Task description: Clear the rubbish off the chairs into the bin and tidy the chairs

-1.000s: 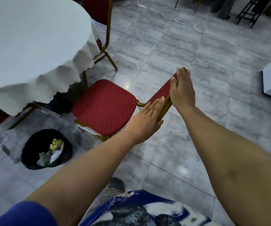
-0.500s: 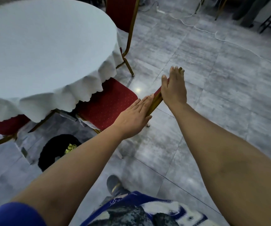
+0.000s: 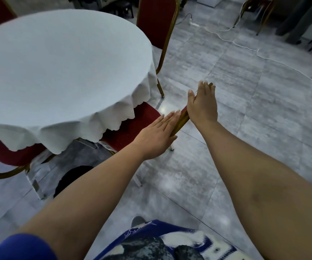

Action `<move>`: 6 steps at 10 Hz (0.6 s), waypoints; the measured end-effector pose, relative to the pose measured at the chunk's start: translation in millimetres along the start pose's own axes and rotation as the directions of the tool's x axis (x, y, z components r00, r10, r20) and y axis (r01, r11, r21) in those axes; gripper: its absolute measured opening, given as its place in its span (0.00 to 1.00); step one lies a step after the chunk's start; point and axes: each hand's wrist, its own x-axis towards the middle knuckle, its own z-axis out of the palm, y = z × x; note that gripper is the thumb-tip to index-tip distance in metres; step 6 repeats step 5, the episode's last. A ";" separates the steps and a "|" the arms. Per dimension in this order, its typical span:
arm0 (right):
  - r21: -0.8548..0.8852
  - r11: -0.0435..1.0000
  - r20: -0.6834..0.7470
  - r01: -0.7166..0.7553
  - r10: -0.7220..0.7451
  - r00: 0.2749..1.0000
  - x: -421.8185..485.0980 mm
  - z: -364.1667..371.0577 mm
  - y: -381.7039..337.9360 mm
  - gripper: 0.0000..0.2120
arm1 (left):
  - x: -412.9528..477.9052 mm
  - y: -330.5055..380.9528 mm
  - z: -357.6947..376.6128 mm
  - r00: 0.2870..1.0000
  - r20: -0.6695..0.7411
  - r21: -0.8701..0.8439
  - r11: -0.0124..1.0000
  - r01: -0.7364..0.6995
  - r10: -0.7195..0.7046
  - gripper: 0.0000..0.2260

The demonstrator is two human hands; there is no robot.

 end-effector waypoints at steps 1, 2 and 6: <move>-0.037 0.999 -0.018 -0.003 0.003 1.000 5.4 0.3 1.6 0.29 | 4.6 -1.8 3.1 1.000 -0.018 0.005 1.000 -0.013 0.013 0.29; -0.130 0.991 -0.037 0.006 -0.011 0.999 7.2 -0.4 0.0 0.28 | 7.2 -7.2 5.9 1.000 -0.008 -0.010 1.000 -0.029 0.029 0.29; -0.322 0.902 0.094 0.287 -0.271 0.958 16.3 -5.2 -2.4 0.26 | 7.6 -9.0 1.3 0.999 -0.015 -0.062 0.997 -0.047 0.046 0.30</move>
